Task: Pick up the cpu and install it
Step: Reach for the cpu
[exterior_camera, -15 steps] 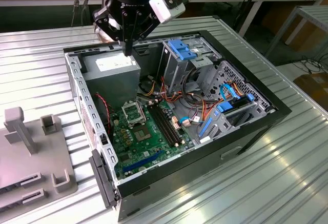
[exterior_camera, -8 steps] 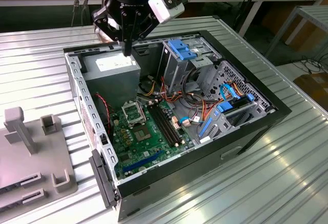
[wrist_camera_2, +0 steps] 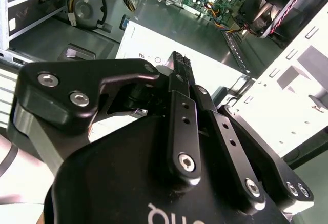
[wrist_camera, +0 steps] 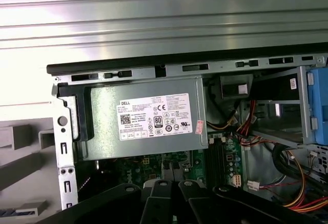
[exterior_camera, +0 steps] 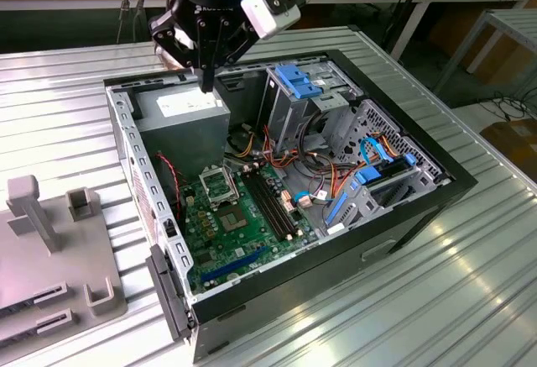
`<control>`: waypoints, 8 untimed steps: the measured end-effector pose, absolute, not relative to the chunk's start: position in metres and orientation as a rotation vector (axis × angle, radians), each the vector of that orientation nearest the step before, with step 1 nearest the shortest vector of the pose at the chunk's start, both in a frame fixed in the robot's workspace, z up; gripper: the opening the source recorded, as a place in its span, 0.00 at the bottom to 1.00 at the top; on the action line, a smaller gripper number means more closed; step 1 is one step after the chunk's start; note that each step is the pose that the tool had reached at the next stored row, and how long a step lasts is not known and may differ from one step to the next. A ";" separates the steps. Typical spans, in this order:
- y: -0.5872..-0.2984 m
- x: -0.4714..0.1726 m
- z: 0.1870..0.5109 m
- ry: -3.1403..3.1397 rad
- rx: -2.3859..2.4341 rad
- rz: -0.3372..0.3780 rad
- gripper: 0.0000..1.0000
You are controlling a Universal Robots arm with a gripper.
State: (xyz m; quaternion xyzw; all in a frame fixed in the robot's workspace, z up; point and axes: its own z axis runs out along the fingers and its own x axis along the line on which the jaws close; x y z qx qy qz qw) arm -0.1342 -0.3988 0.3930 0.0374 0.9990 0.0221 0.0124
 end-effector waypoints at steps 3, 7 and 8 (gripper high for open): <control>-0.399 -0.136 0.393 3.114 0.117 0.069 0.11; -0.399 -0.137 0.393 3.114 0.117 0.069 0.11; -0.399 -0.137 0.393 3.114 0.117 0.069 0.11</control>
